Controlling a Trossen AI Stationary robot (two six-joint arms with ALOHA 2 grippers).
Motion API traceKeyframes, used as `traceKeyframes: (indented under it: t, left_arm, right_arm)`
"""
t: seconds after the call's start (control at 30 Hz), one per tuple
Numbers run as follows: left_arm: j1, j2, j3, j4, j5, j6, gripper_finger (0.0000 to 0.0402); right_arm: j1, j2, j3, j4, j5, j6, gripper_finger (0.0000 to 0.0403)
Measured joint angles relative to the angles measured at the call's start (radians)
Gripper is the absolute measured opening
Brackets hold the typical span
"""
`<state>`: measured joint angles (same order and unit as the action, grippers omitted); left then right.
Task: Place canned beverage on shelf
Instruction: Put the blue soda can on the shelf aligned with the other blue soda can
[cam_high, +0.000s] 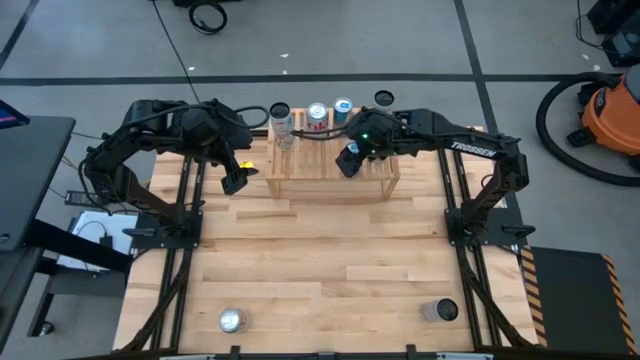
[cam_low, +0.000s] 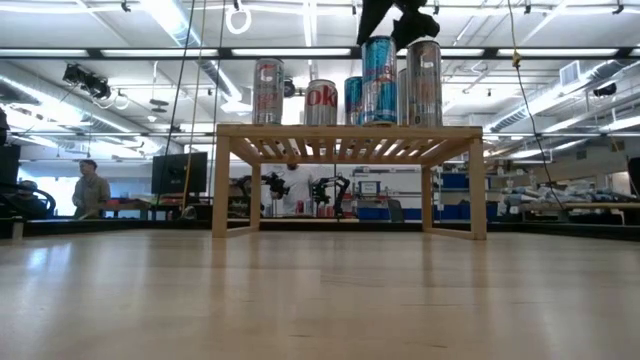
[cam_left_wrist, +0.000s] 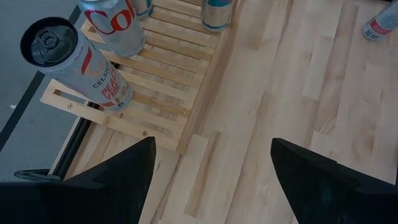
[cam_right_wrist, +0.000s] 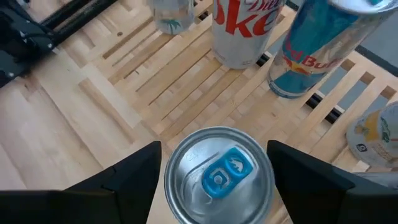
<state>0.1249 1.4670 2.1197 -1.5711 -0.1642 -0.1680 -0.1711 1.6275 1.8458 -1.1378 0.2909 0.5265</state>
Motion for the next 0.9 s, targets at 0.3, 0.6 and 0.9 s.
traceKeyframes:
  t: [0.3,0.6,0.9]
  left_arm:
    - [0.0,0.0,0.0,0.001,0.0,0.024,0.0321]
    - [-0.05,0.071,0.001,0.102,0.024,0.05,0.0321]
    - [-0.109,0.193,0.0,0.324,0.03,0.052,0.0321]
  right_arm:
    - [0.0,-0.054,0.0,0.027,-0.008,0.001,0.03]
    - [0.022,-0.166,0.0,0.131,-0.025,-0.038,0.03]
    - [0.052,-0.247,0.0,0.182,-0.052,-0.196,0.03]
